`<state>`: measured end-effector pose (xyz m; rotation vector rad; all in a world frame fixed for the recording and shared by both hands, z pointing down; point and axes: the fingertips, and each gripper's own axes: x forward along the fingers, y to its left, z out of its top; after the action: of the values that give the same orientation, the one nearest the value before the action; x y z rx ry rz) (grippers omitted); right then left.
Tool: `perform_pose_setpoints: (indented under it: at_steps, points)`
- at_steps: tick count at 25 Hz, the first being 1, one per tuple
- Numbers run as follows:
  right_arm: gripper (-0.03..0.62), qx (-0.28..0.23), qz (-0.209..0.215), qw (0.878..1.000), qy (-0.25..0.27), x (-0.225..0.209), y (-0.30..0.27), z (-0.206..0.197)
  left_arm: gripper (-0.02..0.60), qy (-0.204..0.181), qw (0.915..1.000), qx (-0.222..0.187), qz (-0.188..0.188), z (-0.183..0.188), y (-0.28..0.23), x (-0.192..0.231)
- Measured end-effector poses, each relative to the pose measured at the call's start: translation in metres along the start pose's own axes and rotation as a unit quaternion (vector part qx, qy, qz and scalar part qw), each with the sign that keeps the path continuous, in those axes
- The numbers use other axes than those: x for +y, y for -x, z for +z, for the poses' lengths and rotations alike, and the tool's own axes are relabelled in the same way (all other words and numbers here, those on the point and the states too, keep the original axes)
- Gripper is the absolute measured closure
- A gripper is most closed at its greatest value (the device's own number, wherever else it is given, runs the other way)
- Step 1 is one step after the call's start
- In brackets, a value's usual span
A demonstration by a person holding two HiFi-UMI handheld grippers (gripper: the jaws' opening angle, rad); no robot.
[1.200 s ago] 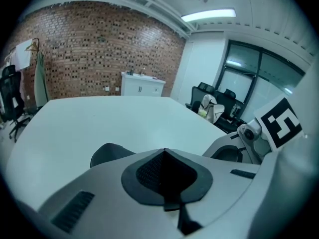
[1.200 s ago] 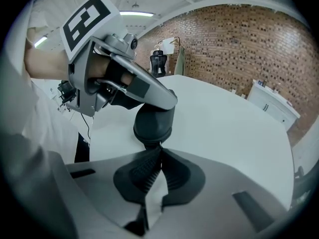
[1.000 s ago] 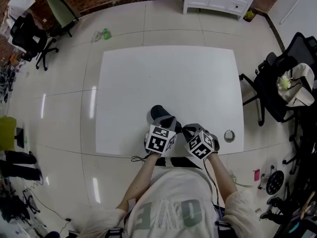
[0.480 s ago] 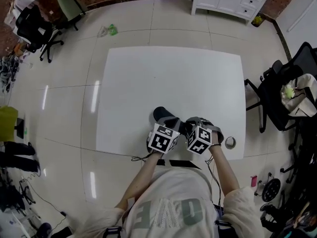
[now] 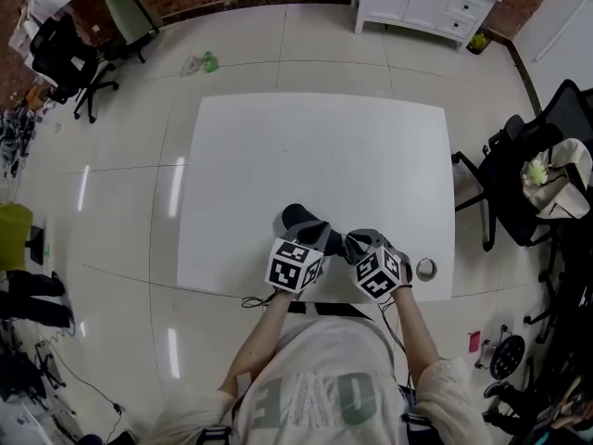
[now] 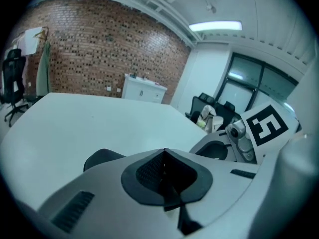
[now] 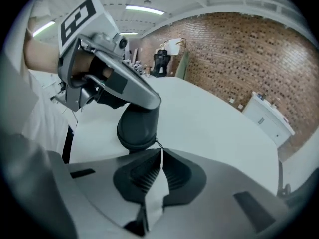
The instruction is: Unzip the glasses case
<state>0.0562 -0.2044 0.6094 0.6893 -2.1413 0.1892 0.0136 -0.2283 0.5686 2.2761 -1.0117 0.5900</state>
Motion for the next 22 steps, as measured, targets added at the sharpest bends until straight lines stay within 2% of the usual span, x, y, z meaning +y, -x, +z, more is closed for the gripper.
perform_pose_setpoints:
  at_steps: [2,4,6,9,10,11,14,18,22]
  points:
    - [0.592,-0.060,-0.058,0.995,-0.060,-0.015,0.027,0.012,0.581,0.026,0.9975,-0.065,-0.001,0.016,0.016,0.004]
    - [0.592,-0.135,-0.108,0.975,-0.142,-0.033,0.058,0.027,0.583,0.059,0.9875,-0.146,0.002,0.037,0.038,0.012]
    - [0.592,-0.199,-0.137,0.942,-0.234,-0.047,0.083,0.034,0.581,0.087,0.9707,-0.223,0.018,0.053,0.062,0.023]
    - [0.592,-0.277,-0.159,0.876,-0.361,-0.061,0.109,0.033,0.581,0.084,0.9500,-0.294,0.063,0.061,0.091,0.032]
    - [0.592,-0.293,-0.167,0.860,-0.382,-0.062,0.115,0.032,0.581,0.084,0.9456,-0.306,0.073,0.060,0.098,0.032]
    - [0.592,-0.303,-0.177,0.852,-0.389,-0.060,0.120,0.032,0.581,0.087,0.9427,-0.313,0.077,0.058,0.103,0.030]
    - [0.592,-0.321,-0.177,0.850,-0.378,-0.044,0.131,0.039,0.581,0.093,0.9395,-0.322,0.072,0.050,0.117,0.021]
    - [0.592,-0.330,-0.181,0.857,-0.351,-0.024,0.146,0.042,0.581,0.083,0.9378,-0.333,0.053,0.044,0.134,0.005]
    - [0.592,-0.343,-0.194,0.849,-0.352,0.013,0.173,0.033,0.581,0.069,0.9375,-0.338,0.047,0.024,0.164,-0.013]
